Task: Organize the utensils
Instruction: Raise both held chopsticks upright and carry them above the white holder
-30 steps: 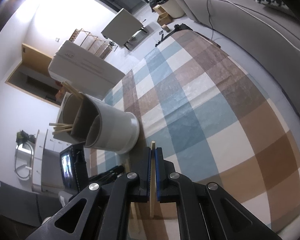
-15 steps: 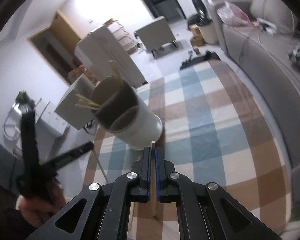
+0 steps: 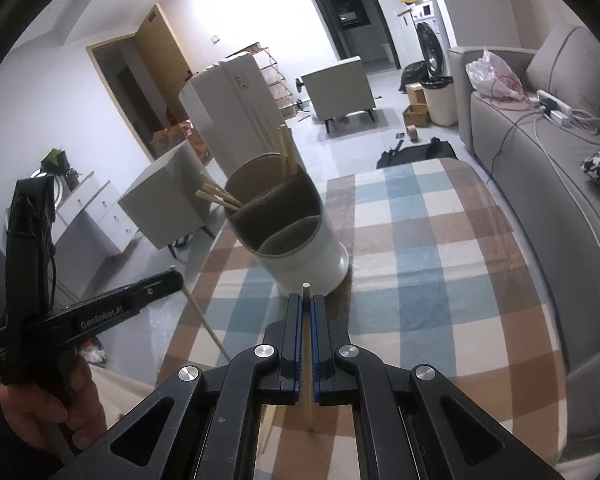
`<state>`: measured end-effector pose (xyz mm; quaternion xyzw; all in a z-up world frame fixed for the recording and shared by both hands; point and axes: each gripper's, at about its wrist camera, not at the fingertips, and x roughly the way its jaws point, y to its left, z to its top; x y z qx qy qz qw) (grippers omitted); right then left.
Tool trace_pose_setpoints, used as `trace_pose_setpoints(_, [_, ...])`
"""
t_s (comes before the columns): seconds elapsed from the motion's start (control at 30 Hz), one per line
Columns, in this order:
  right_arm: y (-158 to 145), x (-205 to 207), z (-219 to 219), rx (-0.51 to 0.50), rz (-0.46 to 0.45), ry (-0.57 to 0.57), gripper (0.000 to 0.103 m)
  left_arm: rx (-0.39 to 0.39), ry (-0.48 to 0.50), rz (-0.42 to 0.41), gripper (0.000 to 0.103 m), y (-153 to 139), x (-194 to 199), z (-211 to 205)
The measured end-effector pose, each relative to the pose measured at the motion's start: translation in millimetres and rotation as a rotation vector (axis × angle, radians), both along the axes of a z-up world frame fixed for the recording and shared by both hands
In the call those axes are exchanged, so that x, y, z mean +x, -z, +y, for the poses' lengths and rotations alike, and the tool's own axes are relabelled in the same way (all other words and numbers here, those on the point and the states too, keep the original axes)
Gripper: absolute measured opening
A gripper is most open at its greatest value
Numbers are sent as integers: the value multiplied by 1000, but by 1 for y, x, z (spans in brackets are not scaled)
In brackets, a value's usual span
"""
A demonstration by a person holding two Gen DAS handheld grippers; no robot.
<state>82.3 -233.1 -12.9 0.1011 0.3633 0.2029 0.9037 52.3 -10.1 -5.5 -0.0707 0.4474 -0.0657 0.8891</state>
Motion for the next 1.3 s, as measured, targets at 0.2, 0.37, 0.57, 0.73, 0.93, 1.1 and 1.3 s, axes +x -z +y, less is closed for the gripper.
trace_pose_setpoints(0.2, [-6,-2,1,10,-11,10,3,5,42,-20,1,-12,-3,-1])
trace_pose_setpoints(0.37, [-21,-1,-2,15,-46,19,3,-14,54,-40,1,-30,0,4])
trace_pose_setpoints(0.57, [-52,12,-4,29,-99,27,3,-83,44,-83,1,-65,18,15])
trace_pose_setpoints(0.73, [-84,35,4,9,-161,-1,3,-125,39,-152,1,-103,42,25])
trace_pose_setpoints(0.93, [-123,78,16,29,-208,-19,3,-147,23,-203,1,-130,76,35])
trace_pose_setpoints(1.1, [-144,120,37,18,-237,-47,3,-143,10,-226,1,-137,107,42])
trace_pose_setpoints(1.3, [-147,158,56,12,-248,-69,3,-140,-2,-231,1,-129,133,48])
